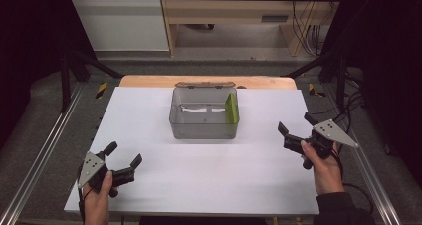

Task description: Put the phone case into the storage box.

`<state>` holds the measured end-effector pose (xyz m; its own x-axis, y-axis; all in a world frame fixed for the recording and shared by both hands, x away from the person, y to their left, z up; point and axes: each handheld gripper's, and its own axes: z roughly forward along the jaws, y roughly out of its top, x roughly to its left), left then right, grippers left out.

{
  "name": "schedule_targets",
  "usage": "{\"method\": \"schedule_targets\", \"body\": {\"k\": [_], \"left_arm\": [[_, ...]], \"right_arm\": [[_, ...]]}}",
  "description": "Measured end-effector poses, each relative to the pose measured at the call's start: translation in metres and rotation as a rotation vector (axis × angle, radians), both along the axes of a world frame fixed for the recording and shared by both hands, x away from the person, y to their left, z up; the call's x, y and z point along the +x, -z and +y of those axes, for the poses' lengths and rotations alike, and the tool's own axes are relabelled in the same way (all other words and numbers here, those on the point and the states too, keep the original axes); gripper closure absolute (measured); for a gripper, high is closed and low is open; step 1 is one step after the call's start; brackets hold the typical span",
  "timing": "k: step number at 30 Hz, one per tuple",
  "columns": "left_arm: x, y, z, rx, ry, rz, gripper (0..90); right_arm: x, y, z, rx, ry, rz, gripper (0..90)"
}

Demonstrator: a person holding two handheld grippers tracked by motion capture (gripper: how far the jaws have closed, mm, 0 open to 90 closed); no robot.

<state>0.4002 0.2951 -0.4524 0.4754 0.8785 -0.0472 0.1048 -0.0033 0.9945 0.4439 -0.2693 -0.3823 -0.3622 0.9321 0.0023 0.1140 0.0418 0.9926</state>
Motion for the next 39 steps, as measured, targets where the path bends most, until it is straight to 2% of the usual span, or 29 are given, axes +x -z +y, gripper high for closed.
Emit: {"method": "schedule_targets", "body": {"k": [11,26,39], "left_arm": [[0.000,0.000,0.002,-0.006,-0.001,-0.005,1.1],[-0.001,-0.001,0.002,-0.021,0.005,-0.014,1.1],[-0.001,-0.002,0.001,-0.030,0.013,-0.032,1.0]], "right_arm": [[-0.008,0.015,-0.003,-0.002,0.007,0.013,6.1],[-0.017,0.028,-0.002,-0.020,-0.003,0.015,6.1],[-0.023,0.041,-0.001,-0.015,-0.011,0.026,6.1]]}}
